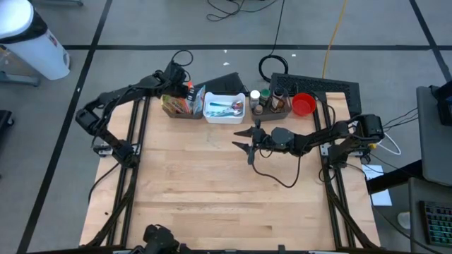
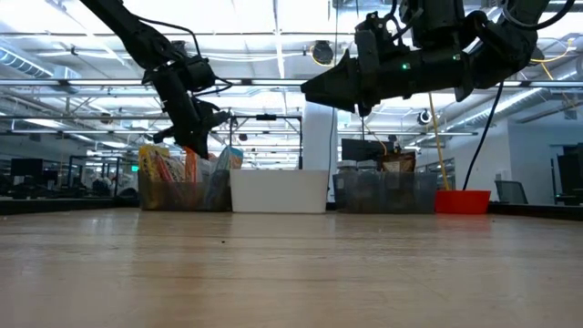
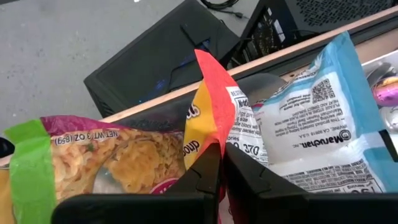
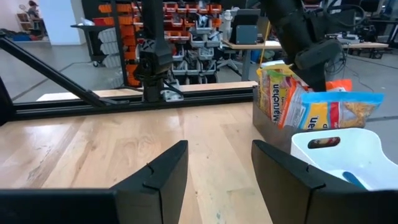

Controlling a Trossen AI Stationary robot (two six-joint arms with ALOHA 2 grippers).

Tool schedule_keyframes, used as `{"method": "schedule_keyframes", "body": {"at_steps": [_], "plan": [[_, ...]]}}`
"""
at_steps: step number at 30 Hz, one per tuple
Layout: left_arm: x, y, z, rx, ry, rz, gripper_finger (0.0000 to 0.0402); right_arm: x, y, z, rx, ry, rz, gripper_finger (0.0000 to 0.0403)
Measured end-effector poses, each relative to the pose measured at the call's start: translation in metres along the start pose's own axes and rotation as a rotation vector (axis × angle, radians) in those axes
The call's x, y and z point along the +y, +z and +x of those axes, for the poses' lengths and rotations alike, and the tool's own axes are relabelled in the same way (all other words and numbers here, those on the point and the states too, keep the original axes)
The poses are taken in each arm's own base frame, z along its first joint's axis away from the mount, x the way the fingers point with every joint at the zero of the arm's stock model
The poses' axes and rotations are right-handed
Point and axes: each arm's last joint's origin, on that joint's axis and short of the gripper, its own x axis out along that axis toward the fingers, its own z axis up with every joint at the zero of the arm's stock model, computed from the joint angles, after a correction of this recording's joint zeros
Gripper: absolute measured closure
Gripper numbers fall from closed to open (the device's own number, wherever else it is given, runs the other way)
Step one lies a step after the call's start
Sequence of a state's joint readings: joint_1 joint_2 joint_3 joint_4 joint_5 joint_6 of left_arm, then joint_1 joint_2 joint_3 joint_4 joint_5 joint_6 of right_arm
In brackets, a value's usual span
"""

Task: Pick & Place Food Item
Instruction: Put the orange noodle pack into the left black bin, then return to Home Position

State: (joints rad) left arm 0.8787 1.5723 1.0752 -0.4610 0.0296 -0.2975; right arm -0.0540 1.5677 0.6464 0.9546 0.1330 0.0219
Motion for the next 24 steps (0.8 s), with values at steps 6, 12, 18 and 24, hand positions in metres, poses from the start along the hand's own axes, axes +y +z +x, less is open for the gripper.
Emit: {"method": "schedule_keyframes", "body": {"at_steps": [6, 12, 18, 24], "plan": [[-0.001, 0.000, 0.000, -0.007, -0.004, 0.009, 0.0374, 0.000, 0.000, 0.000, 0.000, 0.002, 0.000, 0.0232], [-0.002, 0.001, 0.000, -0.015, -0.013, 0.029, 0.0325, 0.000, 0.000, 0.000, 0.002, 0.003, 0.000, 0.0232], [-0.002, 0.001, -0.001, -0.004, -0.059, 0.034, 0.0247, 0.000, 0.000, 0.000, 0.003, 0.003, -0.001, 0.0232], [0.002, 0.006, -0.028, -0.085, -0.069, 0.046, 0.0204, 0.000, -0.002, 0.000, 0.019, 0.002, -0.009, 0.0232]]}}
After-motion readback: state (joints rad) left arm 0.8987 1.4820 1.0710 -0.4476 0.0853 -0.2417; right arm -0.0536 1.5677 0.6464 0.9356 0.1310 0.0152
